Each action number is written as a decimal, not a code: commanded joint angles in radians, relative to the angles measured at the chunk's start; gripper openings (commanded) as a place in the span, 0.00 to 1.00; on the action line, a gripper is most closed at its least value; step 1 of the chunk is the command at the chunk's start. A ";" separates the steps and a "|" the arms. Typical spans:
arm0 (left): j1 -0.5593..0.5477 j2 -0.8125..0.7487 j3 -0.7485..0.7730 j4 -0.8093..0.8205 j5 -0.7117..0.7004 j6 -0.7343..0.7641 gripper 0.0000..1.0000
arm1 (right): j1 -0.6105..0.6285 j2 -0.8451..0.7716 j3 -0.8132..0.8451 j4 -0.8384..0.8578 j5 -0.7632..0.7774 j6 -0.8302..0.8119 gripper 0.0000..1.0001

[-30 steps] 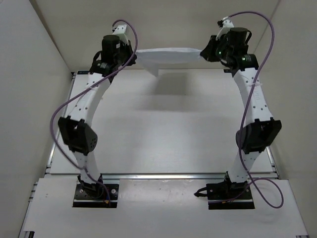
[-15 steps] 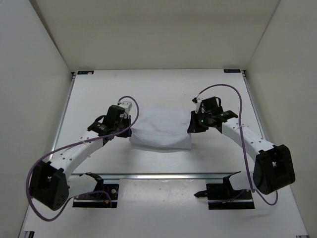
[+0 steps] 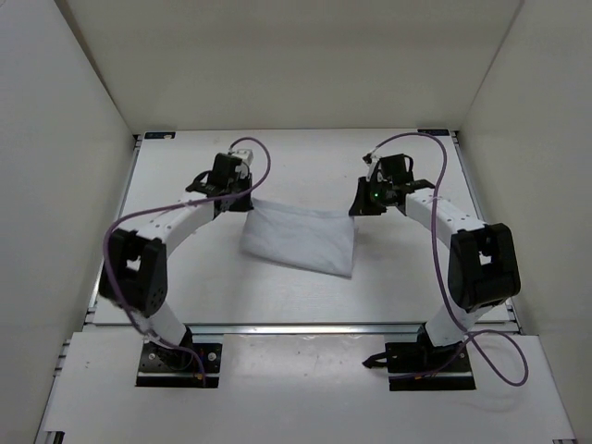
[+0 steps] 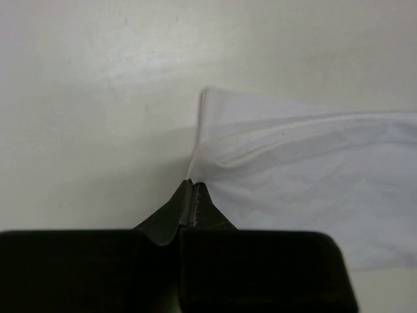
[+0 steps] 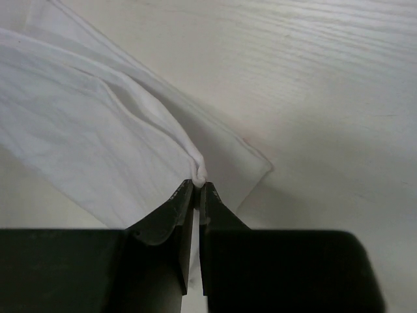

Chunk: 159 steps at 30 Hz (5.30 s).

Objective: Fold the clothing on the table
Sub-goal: Fold the skirt

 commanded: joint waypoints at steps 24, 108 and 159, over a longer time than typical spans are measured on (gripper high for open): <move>0.034 0.395 0.540 -0.176 0.030 0.049 0.86 | -0.095 0.064 0.071 -0.157 0.058 -0.069 0.76; -0.168 0.381 0.037 0.223 0.286 -0.270 0.31 | 0.228 0.323 0.491 -0.209 -0.092 0.085 0.45; -0.052 0.300 0.009 0.216 0.356 -0.304 0.40 | 0.307 0.116 0.126 -0.053 -0.147 0.043 0.02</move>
